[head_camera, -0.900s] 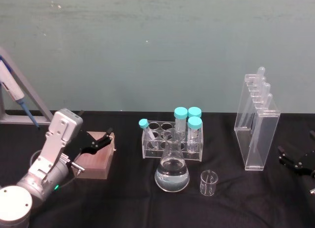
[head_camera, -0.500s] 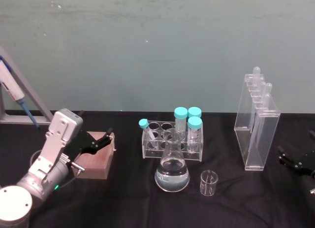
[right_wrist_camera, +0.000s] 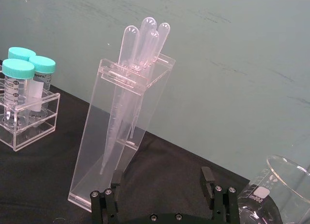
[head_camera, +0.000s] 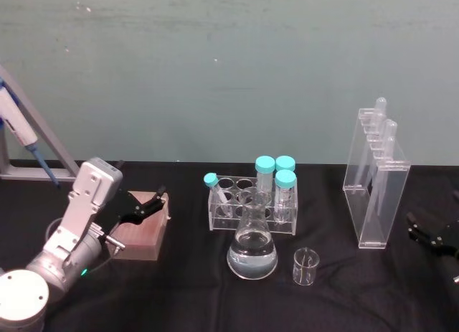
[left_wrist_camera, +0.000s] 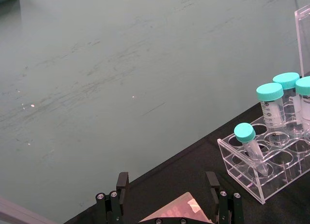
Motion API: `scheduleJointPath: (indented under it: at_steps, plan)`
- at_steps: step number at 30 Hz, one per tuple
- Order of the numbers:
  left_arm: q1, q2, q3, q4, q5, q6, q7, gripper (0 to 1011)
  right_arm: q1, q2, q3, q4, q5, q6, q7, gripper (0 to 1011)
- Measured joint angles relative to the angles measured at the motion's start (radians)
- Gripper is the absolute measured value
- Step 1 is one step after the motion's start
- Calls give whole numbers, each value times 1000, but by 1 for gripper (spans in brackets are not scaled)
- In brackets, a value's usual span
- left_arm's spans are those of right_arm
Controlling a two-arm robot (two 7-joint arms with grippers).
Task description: Place the experimental apparatus aside using one hand.
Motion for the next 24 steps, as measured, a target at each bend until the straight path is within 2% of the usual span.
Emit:
scheduleJointPath:
  at_steps: [24]
  plan:
    - [0,0,0,0,0,0,0,1000,-2,-5,6,0,-3,-1,2,1000]
